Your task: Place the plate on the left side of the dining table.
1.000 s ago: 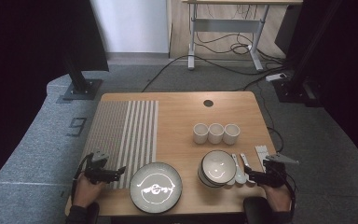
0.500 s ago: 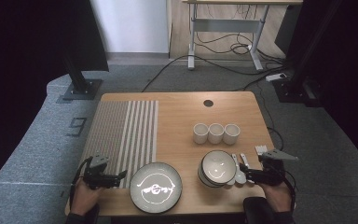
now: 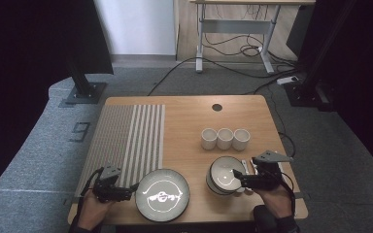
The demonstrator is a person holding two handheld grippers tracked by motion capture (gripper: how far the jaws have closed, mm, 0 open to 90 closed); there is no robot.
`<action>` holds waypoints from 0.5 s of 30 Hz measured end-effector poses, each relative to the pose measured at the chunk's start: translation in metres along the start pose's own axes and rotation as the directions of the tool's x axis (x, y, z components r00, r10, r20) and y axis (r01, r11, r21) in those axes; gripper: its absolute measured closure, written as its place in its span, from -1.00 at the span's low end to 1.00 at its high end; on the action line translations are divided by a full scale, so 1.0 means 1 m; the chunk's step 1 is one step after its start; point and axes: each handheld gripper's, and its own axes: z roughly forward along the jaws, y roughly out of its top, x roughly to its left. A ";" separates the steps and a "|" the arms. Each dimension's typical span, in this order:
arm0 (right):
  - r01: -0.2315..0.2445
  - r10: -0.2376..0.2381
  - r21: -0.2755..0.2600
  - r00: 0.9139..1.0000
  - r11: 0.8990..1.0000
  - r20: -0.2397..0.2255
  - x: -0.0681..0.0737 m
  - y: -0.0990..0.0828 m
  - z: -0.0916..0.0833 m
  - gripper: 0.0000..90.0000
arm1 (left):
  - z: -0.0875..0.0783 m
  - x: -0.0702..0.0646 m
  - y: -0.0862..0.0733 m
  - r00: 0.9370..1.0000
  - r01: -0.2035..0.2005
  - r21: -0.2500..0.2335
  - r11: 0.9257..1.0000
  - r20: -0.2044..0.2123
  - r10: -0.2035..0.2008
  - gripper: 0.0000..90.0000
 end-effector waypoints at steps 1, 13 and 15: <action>0.000 0.000 0.000 1.000 1.000 0.000 0.000 0.000 0.000 -0.74 | 0.001 -0.002 0.000 1.000 -0.002 0.001 1.000 0.003 0.002 -0.88; 0.072 -0.071 0.017 0.996 0.997 -0.049 0.028 0.015 0.018 -0.74 | 0.007 -0.012 -0.001 0.998 -0.028 -0.009 1.000 0.058 0.028 -0.88; 0.073 -0.073 0.015 0.996 0.997 -0.053 0.029 0.015 0.019 -0.73 | 0.007 -0.013 -0.001 0.998 -0.033 -0.009 0.999 0.053 0.034 -0.87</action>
